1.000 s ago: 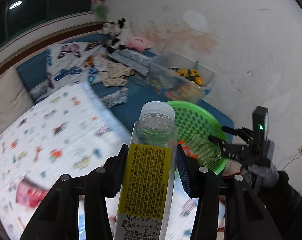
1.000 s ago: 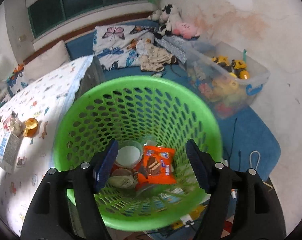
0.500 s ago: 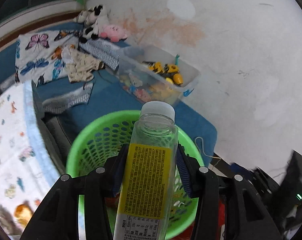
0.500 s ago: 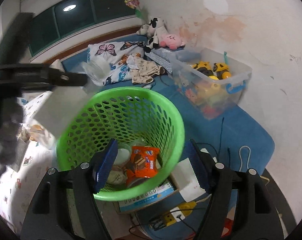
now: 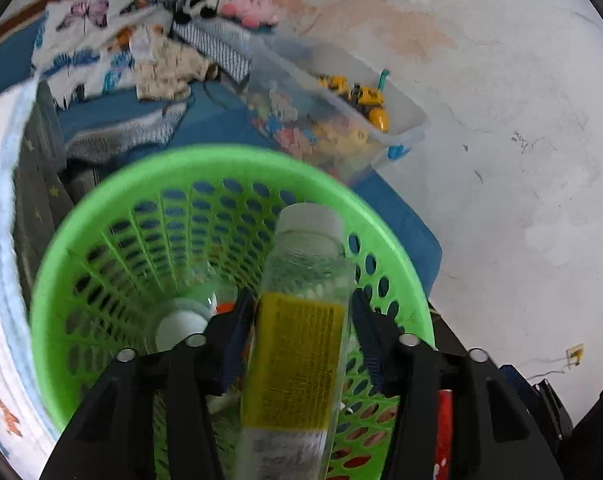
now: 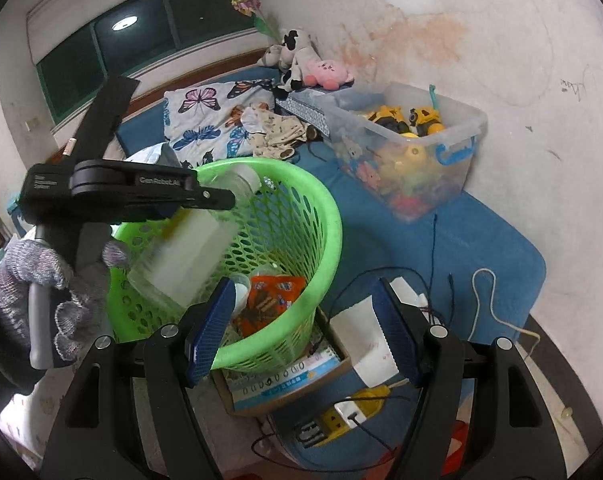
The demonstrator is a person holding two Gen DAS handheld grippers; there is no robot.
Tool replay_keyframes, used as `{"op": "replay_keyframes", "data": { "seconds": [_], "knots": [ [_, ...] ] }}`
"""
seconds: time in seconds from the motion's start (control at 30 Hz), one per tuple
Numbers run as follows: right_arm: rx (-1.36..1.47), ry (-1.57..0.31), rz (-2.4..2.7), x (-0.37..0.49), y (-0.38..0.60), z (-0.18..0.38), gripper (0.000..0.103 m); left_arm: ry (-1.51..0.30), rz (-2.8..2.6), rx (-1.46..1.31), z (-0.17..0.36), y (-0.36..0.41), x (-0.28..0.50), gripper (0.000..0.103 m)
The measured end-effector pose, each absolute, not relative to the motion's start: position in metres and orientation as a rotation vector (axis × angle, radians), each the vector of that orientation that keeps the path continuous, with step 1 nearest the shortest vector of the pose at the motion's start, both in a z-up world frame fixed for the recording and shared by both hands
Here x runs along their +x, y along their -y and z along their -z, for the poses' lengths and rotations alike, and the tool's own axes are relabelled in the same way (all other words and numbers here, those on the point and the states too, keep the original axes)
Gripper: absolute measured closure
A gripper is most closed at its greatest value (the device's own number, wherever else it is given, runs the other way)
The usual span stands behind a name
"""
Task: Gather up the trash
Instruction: 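Carry the wafer bag and bottle over the green basket and open both tools, then move both tools back over the milk packet and orange chip bag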
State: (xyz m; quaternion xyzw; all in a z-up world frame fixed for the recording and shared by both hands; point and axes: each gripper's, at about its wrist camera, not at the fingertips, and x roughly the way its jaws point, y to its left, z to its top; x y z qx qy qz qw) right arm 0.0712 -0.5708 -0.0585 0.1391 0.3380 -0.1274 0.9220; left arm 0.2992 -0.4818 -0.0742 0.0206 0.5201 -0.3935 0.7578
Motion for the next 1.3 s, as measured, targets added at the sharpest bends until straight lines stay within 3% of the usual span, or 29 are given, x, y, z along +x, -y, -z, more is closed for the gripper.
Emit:
{"op": "replay_keyframes", "data": {
  "seconds": [0.13,0.4,0.83,1.3],
  "knots": [
    [0.292,-0.695,0.263,0.07,0.568,0.059,0.032,-1.168,0.872,0.023,0.078,0.475,0.299,0.047],
    [0.279,-0.679,0.235,0.068,0.551,0.048,0.032,-1.012,0.851,0.051,0.025,0.424,0.29,0.046],
    [0.228,-0.659,0.107,0.08,0.483,0.025,0.03,-0.828,0.682,0.048,-0.039,0.278,0.266,0.033],
    [0.183,-0.679,-0.03,0.113,0.416,0.022,0.03,-0.913,0.399,0.05,0.007,0.135,0.263,0.027]
  ]
}}
